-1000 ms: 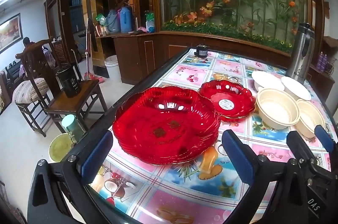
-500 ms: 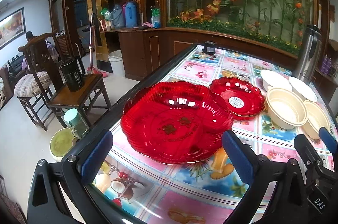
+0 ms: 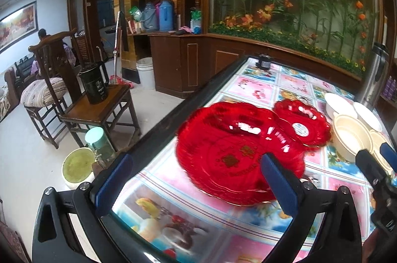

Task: Organize plates and bowls
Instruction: 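Move the left gripper toward the stack of large red plates, then close the left gripper on the rim of the large red plates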

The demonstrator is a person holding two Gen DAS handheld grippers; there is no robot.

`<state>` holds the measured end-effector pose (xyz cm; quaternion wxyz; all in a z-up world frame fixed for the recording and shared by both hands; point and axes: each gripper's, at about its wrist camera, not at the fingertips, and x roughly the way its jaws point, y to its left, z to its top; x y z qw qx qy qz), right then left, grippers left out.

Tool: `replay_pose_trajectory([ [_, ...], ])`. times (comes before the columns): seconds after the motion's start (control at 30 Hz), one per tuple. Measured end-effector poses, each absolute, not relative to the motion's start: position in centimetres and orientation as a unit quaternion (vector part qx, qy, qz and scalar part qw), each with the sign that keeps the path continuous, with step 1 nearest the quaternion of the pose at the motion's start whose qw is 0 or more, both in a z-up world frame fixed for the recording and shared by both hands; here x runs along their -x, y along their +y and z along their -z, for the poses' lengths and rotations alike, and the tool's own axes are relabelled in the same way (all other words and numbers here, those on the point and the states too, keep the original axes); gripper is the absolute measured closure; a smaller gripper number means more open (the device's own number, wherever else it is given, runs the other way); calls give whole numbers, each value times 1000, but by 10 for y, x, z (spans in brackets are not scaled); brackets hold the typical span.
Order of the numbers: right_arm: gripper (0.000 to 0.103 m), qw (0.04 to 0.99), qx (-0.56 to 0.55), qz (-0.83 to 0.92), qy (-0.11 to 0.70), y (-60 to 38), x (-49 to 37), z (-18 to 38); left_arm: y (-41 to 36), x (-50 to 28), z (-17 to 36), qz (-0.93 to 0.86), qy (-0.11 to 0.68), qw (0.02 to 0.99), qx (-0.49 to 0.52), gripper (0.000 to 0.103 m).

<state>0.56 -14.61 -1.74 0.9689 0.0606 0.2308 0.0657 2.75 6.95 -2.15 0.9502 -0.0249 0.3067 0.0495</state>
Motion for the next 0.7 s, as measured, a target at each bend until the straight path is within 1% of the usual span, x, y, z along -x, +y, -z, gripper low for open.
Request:
replay_pose_trajectory([
  [0.17,0,965,-64,-72,242,-131,-22,8,88,-33,23,-67,310,947,37,0],
  [0.4,0,962,-88,-78,247,-122,-30,13,102,-40,26,-83,317,944,42,0],
  [0.7,0,947,-78,-58,307,-121,-55,23,141,-67,23,-114,340,932,55,0],
])
